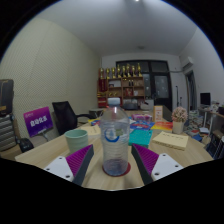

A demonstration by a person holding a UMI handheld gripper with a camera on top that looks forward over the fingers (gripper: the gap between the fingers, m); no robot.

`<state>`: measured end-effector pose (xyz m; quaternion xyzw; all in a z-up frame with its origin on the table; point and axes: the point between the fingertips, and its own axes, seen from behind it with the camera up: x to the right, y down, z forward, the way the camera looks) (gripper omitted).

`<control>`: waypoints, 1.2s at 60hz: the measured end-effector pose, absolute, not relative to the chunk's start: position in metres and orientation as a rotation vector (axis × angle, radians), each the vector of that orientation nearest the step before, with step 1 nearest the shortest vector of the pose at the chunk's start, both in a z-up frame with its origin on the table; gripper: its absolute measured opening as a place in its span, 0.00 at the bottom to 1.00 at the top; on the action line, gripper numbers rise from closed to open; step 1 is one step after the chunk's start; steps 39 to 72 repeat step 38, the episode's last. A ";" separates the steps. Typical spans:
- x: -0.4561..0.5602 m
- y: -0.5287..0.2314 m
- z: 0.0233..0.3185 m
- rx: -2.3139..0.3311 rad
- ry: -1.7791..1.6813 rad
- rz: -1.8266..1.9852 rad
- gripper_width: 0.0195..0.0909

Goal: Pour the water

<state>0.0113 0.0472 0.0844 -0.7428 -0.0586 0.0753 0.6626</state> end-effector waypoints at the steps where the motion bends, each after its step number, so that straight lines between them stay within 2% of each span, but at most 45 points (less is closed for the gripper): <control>1: 0.010 0.040 0.086 -1.676 -0.137 0.175 0.91; 22: 0.006 -0.147 0.127 -1.619 -0.094 0.166 0.90; 31: 0.003 -0.214 0.128 -1.634 -0.075 0.208 0.90; 38: 0.004 -0.238 0.131 -1.600 -0.067 0.195 0.91; 72: 0.004 -0.238 0.131 -1.600 -0.067 0.195 0.91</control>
